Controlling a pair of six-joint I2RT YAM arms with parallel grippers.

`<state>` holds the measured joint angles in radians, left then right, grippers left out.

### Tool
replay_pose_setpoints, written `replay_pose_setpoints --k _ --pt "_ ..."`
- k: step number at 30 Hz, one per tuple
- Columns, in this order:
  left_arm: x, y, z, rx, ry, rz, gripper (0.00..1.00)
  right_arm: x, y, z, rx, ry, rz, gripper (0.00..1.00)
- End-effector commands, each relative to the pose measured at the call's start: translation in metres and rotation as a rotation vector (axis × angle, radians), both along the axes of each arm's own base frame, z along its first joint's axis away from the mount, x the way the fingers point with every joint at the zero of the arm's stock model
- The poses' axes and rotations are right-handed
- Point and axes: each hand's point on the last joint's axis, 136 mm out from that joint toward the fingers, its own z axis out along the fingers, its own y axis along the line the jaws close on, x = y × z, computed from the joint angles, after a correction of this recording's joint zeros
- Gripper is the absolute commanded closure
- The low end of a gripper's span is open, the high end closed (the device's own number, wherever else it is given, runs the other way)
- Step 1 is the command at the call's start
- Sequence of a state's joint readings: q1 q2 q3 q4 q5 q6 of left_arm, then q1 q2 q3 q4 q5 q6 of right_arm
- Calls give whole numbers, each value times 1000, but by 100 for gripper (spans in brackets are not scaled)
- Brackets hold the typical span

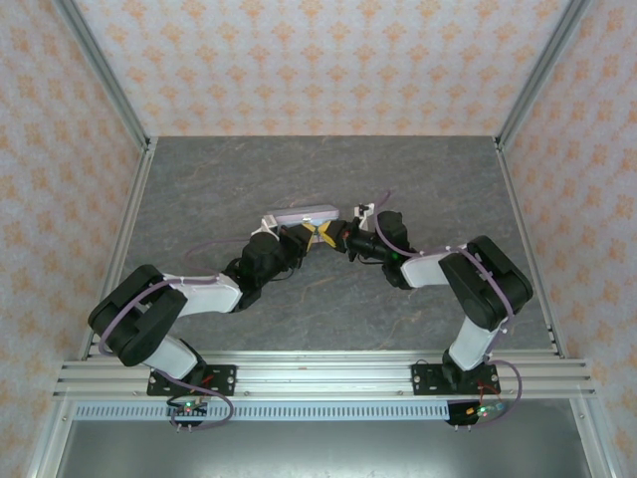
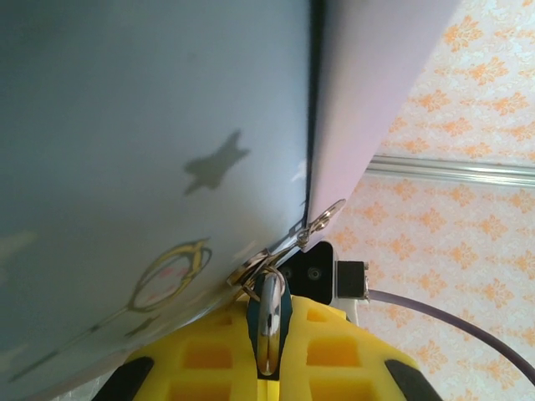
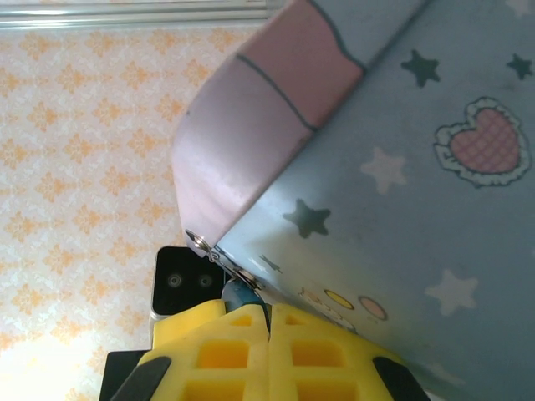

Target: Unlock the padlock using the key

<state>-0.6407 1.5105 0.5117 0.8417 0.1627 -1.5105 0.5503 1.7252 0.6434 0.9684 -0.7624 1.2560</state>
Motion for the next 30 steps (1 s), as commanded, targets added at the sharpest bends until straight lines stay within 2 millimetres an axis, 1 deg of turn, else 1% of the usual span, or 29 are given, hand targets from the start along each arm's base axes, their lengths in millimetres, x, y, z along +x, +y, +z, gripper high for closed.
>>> replay_pose_setpoints --k 1,4,7,9,10,13,16,17,21,25,27,30 --pt "-37 -65 48 -117 -111 -307 100 -21 37 42 83 -105 115 100" --pt "-37 -66 44 -111 -104 -306 100 -21 38 41 92 -98 115 100" --pt "-36 -62 36 -96 -87 -287 100 -19 35 35 74 -81 96 100" --pt "-36 -57 26 -77 -64 -262 100 -16 30 30 64 -67 74 100" --pt "-36 -55 22 -69 -57 -250 100 -15 28 29 62 -61 65 97" --pt "-34 -46 12 -38 -40 -212 100 -10 16 26 57 -50 21 80" --pt "-34 -41 2 6 -29 -195 100 -9 4 25 48 -45 -11 59" --pt "-34 -40 0 19 -30 -190 100 -10 0 25 40 -42 -18 53" --pt "-34 -37 -12 57 -21 -187 100 -18 -11 17 -14 -27 -25 36" --pt "-34 -36 -20 73 -17 -189 100 -30 -24 6 -76 -11 -27 29" --pt "-35 -36 -24 89 -15 -195 100 -35 -32 3 -106 -10 -36 28" --pt "-35 -34 -29 108 -8 -197 100 -43 -44 -4 -222 -15 -29 28"
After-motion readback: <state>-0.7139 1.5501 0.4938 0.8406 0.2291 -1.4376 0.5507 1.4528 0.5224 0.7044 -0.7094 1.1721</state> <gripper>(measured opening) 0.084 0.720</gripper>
